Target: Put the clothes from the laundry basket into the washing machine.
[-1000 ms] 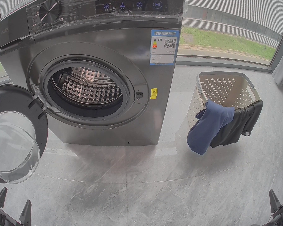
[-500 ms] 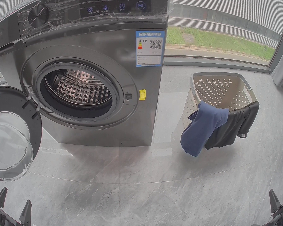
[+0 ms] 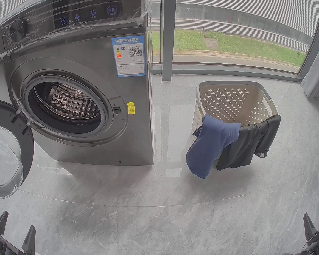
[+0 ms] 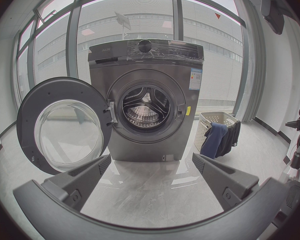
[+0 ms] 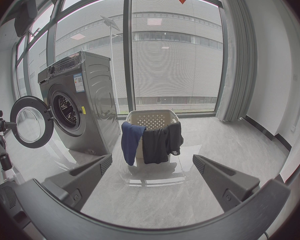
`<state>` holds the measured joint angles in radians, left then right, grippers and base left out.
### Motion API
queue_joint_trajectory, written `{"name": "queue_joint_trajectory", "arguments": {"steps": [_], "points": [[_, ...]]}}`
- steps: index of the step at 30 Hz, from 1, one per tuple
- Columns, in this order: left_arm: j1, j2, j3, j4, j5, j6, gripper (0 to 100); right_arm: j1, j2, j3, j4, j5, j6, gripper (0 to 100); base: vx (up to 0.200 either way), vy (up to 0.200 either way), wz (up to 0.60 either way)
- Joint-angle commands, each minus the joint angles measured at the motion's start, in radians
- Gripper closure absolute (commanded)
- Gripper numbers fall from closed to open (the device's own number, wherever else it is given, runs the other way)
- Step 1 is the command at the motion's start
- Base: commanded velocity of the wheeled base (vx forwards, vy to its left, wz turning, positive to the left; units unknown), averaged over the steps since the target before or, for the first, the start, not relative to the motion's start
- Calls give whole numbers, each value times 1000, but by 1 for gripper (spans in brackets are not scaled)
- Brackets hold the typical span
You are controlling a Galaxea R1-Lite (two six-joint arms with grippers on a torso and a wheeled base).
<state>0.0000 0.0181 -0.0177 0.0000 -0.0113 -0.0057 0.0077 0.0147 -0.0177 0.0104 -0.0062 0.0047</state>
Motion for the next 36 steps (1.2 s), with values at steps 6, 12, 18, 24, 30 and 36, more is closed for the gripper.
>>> {"name": "queue_joint_trajectory", "arguments": {"steps": [6, 12, 18, 24, 30, 36], "points": [[0, -18, 18, 0, 1, 0, 0, 0, -15, 15, 0, 0, 0, 0, 0, -167, 0], [0, -18, 18, 0, 1, 0, 0, 0, -15, 15, 0, 0, 0, 0, 0, -200, 0], [0, -18, 18, 0, 1, 0, 0, 0, -15, 15, 0, 0, 0, 0, 0, -200, 0], [0, -18, 18, 0, 1, 0, 0, 0, -15, 15, 0, 0, 0, 0, 0, -200, 0], [0, -18, 18, 0, 2, 1, 0, 0, -15, 13, 0, 0, 0, 0, 0, -200, 0], [0, -18, 18, 0, 2, 1, 0, 0, -15, 15, 0, 0, 0, 0, 0, -33, 0]]}}
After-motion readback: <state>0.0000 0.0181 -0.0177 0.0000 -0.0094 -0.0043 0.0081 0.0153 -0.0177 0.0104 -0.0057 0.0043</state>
